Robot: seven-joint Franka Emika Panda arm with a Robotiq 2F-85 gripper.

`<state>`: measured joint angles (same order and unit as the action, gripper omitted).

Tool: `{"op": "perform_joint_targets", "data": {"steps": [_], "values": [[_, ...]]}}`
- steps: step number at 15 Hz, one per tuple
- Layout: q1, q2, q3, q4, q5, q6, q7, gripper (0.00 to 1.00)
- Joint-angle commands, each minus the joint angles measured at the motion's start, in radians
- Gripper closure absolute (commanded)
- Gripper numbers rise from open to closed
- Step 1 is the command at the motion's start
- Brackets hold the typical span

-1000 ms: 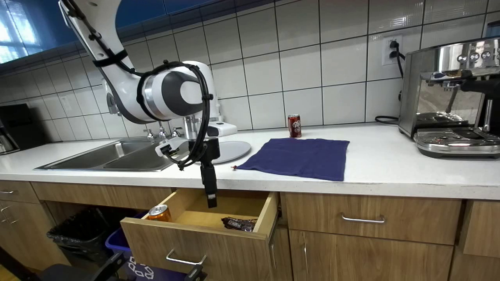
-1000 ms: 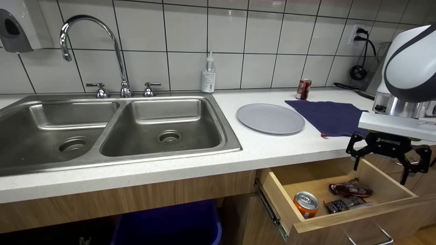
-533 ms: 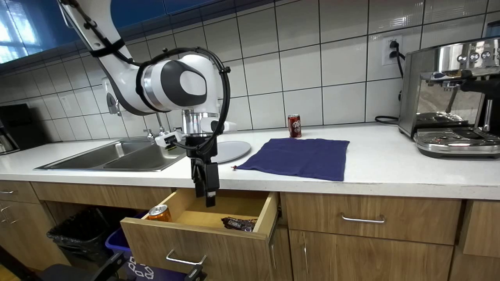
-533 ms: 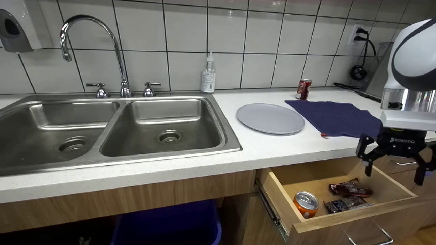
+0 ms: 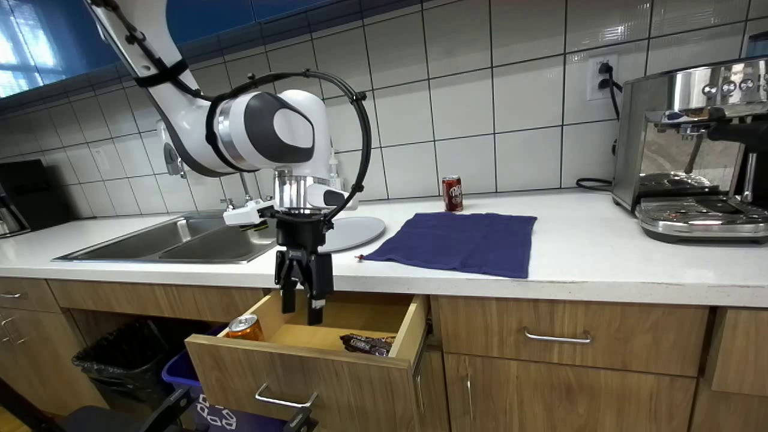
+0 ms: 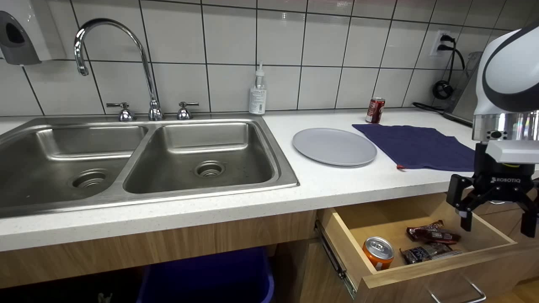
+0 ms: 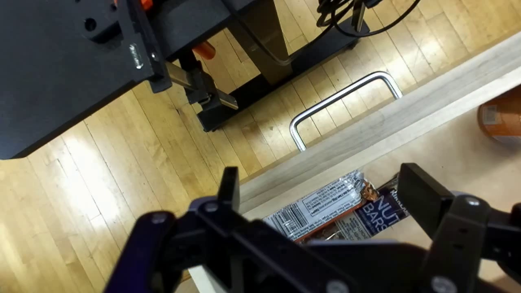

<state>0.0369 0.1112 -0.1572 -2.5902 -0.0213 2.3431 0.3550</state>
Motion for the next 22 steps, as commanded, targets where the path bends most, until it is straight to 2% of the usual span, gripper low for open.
{"op": "perform_joint_targets", "data": {"steps": [1,22], "values": [[-0.032,-0.010,0.027,0.001,-0.027,-0.051,-0.054,0.00],[-0.012,0.207,0.013,0.091,-0.205,-0.075,-0.089,0.00]]}}
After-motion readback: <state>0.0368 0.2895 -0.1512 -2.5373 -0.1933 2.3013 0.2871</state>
